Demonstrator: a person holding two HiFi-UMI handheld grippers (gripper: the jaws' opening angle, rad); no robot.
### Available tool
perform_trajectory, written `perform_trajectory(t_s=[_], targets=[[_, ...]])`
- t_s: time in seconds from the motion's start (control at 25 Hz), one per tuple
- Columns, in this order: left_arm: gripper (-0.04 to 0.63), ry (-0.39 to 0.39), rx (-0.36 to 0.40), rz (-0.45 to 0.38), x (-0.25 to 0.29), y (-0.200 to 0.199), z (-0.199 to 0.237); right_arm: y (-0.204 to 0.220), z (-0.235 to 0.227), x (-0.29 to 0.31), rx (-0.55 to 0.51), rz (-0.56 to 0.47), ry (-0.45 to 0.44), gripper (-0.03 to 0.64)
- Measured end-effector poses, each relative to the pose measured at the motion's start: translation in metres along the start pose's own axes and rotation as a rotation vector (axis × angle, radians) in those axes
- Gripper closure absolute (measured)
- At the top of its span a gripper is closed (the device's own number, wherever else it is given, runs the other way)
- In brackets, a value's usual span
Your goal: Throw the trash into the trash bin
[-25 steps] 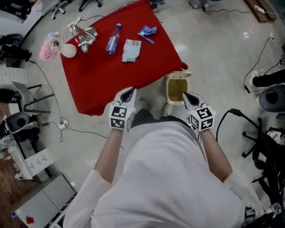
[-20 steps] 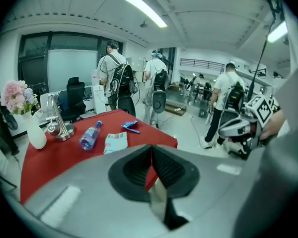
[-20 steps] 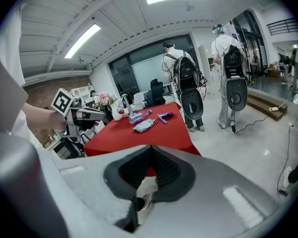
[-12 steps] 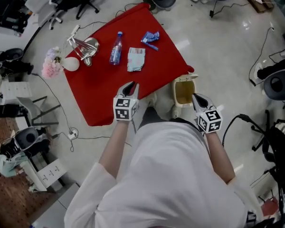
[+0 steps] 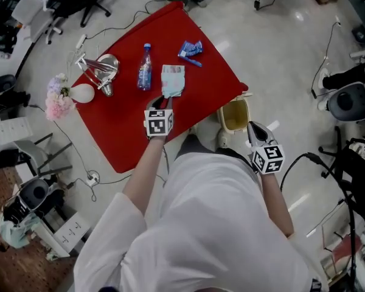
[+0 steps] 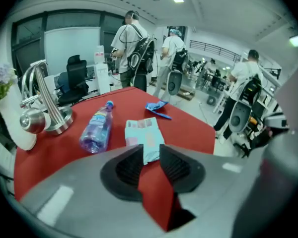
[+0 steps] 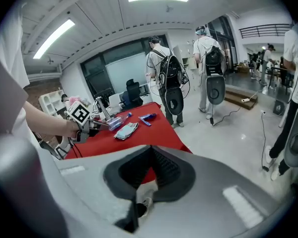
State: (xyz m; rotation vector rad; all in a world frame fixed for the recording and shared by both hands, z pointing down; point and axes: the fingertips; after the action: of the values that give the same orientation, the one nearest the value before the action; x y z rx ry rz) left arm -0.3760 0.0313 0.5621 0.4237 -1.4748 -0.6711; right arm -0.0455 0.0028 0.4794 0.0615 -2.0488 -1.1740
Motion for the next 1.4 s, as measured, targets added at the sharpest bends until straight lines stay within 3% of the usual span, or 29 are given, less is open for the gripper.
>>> perform_trajectory(t_s=[0.2,0.48,0.64,0.8,1.04,1.16,1.32,1.4], targets=[[0.482,0.028,0.005,0.056,0.032,0.002,0.013,-0.003,0.002,0.002,0.014,0.011,0.064,0.615],[0.392,0.054,0.067,0.169,0.064,0.017,0.016,-0.001,0.011,0.001,0.048,0.007,0.145,0.615],[0.289,-0.016,0.121,0.188,0.077,0.018,0.034,0.010,0.016,-0.003,0.080,0.017,0.186,0.615],[0.268,-0.004,0.135,0.219,0.088,0.025,0.035,0.019,0.023,-0.008,0.110,0.018,0.222,0.615],[0.370,0.020,0.191,0.239,0.091,0.029,0.025,0.036,0.030,-0.018,0.158,0.011,0.267,0.615],[0.423,0.036,0.196,0.226,0.091,0.028,0.022,0.043,0.030,-0.020,0.174,0.008,0.276,0.615],[0.544,0.051,0.198,0.219,0.086,0.024,0.019,0.046,0.026,-0.028,0.181,-0.008,0.287,0.615],[0.567,0.070,0.185,0.218,0.082,0.022,0.014,0.046,0.022,-0.033,0.185,-0.018,0.293,0.615]])
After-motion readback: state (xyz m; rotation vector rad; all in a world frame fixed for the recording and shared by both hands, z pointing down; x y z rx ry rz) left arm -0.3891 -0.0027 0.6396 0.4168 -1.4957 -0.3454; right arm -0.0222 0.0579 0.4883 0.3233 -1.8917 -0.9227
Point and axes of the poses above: the fingertips, and each gripper's own axes: x forward along the fingers, z to its left, y out of its underside, and after that the axes turned 4 degrees about -y, right-handed
